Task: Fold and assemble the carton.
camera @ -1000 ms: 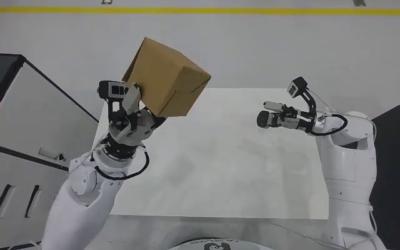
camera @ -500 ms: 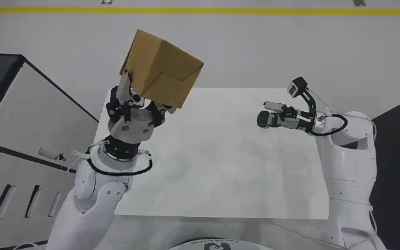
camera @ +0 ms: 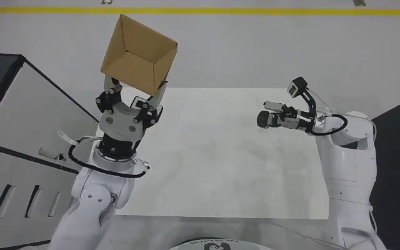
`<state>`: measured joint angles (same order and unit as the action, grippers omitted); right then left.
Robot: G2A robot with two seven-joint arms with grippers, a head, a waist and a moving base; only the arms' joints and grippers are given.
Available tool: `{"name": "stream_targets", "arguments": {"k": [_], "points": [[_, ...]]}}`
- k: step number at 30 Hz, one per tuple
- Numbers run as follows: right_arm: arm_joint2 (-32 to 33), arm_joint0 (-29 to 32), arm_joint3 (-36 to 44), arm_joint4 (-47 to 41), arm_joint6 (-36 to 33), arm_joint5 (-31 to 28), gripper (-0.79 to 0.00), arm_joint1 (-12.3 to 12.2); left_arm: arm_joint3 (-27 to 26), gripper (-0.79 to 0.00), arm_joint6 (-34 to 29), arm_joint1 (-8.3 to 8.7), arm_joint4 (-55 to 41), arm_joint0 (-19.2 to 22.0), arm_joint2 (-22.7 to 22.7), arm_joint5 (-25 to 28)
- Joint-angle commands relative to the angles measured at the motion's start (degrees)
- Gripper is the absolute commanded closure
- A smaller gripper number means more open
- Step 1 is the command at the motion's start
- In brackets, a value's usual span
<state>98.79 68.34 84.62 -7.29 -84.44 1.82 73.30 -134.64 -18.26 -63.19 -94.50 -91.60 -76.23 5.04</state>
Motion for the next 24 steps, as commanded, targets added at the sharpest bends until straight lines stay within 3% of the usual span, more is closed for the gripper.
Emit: {"name": "stream_targets", "arguments": {"k": [1,5,9,16,20,24], "points": [[0.00,0.00,0.00,0.00,0.00,0.00,-0.785,0.00,0.00,0.000,0.21,-0.14,-0.53,-0.40,-0.20,-0.50],[0.00,0.00,0.00,0.00,0.00,0.00,-0.785,0.00,0.00,0.000,-0.07,-0.26,2.91,-0.50,-0.96,-0.58],[0.00,0.00,0.00,0.00,0.00,0.00,-0.785,0.00,0.09,0.000,-2.95,0.33,24.31,-0.05,-2.92,-1.91],[0.00,0.00,0.00,0.00,0.00,0.00,-0.785,0.00,1.08,0.000,-10.18,0.82,50.99,1.28,-4.22,2.43],[0.00,0.00,0.00,0.00,0.00,0.00,-0.785,0.00,0.94,0.000,-13.84,0.82,58.55,2.43,-3.37,6.11],[0.00,0.00,0.00,0.00,0.00,0.00,-0.785,0.00,1.03,0.000,-13.97,0.83,59.38,2.53,-3.35,6.32]]}}
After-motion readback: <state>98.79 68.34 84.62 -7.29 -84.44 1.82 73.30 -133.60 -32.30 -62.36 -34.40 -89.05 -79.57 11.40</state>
